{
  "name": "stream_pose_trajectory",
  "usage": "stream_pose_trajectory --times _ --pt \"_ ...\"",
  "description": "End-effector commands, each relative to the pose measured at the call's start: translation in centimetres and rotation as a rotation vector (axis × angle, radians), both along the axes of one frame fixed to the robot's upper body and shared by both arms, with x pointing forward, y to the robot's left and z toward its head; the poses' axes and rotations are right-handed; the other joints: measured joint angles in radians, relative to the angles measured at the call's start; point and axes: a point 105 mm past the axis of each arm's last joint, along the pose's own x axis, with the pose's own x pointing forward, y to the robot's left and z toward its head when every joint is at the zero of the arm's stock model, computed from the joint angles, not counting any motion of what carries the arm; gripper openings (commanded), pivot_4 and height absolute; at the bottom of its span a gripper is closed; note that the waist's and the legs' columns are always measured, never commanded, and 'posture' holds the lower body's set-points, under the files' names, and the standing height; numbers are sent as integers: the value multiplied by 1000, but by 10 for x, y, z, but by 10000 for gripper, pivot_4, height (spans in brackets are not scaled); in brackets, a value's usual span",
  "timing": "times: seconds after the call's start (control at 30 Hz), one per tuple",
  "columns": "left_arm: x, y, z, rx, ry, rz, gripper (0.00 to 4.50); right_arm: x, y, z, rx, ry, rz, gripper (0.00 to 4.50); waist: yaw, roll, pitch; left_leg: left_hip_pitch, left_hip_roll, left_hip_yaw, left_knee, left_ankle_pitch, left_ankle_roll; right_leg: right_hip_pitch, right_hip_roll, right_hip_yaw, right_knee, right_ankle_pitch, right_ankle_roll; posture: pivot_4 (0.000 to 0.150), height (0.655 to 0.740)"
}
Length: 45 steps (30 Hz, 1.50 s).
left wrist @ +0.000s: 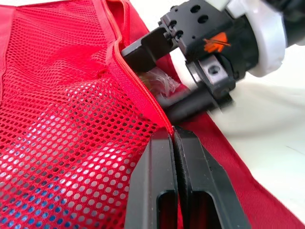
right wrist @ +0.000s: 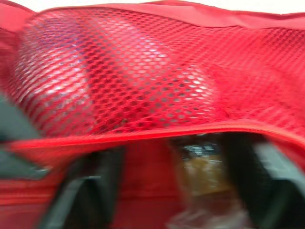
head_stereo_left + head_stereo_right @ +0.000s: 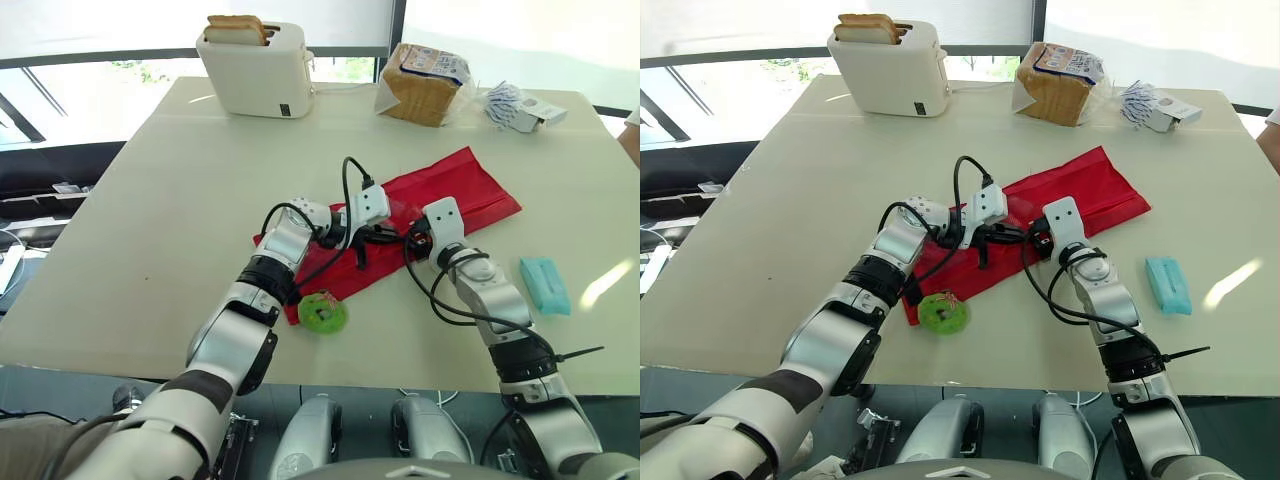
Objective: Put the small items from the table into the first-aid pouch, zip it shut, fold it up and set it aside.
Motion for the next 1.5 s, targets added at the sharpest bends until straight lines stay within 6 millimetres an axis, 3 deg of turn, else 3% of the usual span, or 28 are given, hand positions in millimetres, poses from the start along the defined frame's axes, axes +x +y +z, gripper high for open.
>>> stream_pose_trajectory --times 0.03,0.27,0.3,0.4,0.47,0.5,0.63,0.8,1.13,1.33,1.5 --pt "2 0 1 10 -7 -6 0 -21 -27 19 16 -34 -24 40954 8 0 0 0 0 0 0 0 0 0 0 0 0 0 0 1500 7400" --pt "5 -1 4 11 -13 -8 0 -64 -54 19 37 10 -67 40954 -7 0 0 0 0 0 0 -1 2 0 1 0 0 0 0 1500 7400" --pt "5 -1 4 12 -15 -11 0 -66 -54 19 54 17 -68 38734 -8 0 0 1 1 0 0 -2 4 0 1 0 0 0 0 1500 7400" --pt "5 -2 6 13 -18 -23 0 -67 -49 16 90 36 -52 29587 -5 0 0 1 1 0 0 -2 4 0 2 0 0 0 0 1500 7400" --pt "4 -3 7 13 -20 -32 0 -62 -42 17 109 37 -43 20115 -3 0 0 0 1 0 0 -2 4 0 2 0 0 0 0 1500 7400" --pt "4 -3 7 13 -20 -36 0 -58 -39 17 114 37 -40 18314 -4 0 0 0 1 0 0 -2 4 0 2 0 0 0 0 1500 7400" --pt "3 -4 8 15 -21 -44 0 -42 -28 12 109 50 -31 213 -4 0 0 0 1 0 0 0 1 0 2 0 0 0 0 1500 7400" --pt "2 -5 8 15 -25 -54 0 -26 -19 0 71 64 -3 213 -3 0 0 0 0 0 0 0 0 0 1 0 0 0 0 1500 7400" --pt "-2 -5 5 20 -21 -69 0 6 -9 11 112 -11 3 213 -7 0 0 1 1 0 0 0 0 0 2 1 0 0 0 1500 7400" --pt "-3 -4 1 30 -20 -72 0 4 8 15 127 -41 87 213 -8 0 0 1 1 0 0 0 0 0 1 1 0 0 0 1500 7400" --pt "-2 0 -1 44 -20 -71 0 -8 -2 18 113 -66 96 213 -6 0 0 0 1 0 0 0 0 0 1 1 0 0 0 1500 7400"
